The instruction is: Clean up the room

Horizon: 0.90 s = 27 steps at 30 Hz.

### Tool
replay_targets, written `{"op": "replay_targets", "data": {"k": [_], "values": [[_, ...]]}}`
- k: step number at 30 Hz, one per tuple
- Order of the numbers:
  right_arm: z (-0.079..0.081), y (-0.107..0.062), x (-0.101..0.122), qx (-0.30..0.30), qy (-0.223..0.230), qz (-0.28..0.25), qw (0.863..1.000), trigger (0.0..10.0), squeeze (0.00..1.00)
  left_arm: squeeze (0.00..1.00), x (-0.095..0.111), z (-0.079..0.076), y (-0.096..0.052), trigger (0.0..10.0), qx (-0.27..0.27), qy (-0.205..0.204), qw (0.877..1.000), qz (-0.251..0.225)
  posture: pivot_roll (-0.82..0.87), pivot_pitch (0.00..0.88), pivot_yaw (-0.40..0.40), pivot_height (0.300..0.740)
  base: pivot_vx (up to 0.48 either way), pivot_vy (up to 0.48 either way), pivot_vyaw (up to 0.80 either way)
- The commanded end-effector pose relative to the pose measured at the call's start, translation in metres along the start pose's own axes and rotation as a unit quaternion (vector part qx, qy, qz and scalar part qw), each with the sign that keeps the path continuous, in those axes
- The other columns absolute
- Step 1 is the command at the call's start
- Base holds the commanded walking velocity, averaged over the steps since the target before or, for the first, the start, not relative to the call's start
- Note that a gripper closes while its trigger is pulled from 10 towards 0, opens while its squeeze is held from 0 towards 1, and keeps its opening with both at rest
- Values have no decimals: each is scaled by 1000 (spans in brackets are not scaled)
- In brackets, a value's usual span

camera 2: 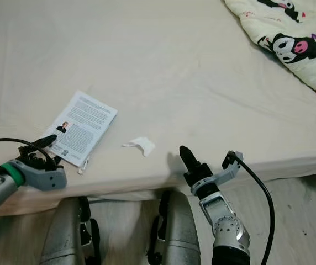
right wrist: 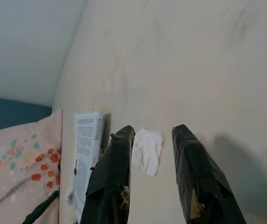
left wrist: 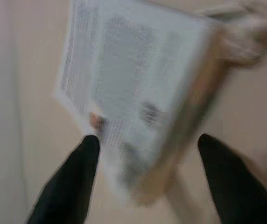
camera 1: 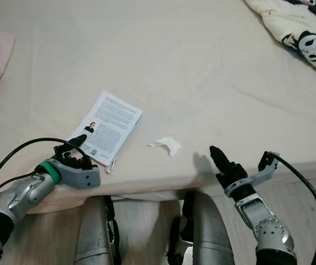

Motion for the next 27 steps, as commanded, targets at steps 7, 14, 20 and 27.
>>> {"op": "replay_targets", "data": {"k": [7, 14, 20, 27], "values": [[-6, -5, -6, -16, 5, 6, 1000, 10000, 0, 0, -11, -35, -7, 10000, -40, -11, 999, 36, 53, 273, 12, 596, 0, 0, 0], [-5, -5, -5, -15, 4, 4, 1000, 10000, 0, 0, -5, -22, 11, 10000, 84, -57, 993, 64, 39, 275, 7, 596, 0, 0, 0], [-5, -6, -4, -16, 2, 4, 1000, 10000, 0, 0, 9, -13, 17, 10000, 146, -57, 986, 48, 36, 277, 6, 596, 0, 0, 0], [-6, -6, -4, -18, 3, 4, 1000, 10000, 0, 0, 25, -2, 21, 10000, 201, -56, 978, 13, 37, 279, 6, 596, 0, 0, 0]]}}
Point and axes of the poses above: a point about 5 cm out from each wrist's last joint towards the gripper, its own y axis pointing out of the wrist towards the gripper, its own x axis along the axis of the wrist's last joint, z = x × y, the point moved 6 cm from there along y, pointing out of the wrist towards the gripper, and after that the axes turned 15 degrees about -y, right-handed, at the moved point
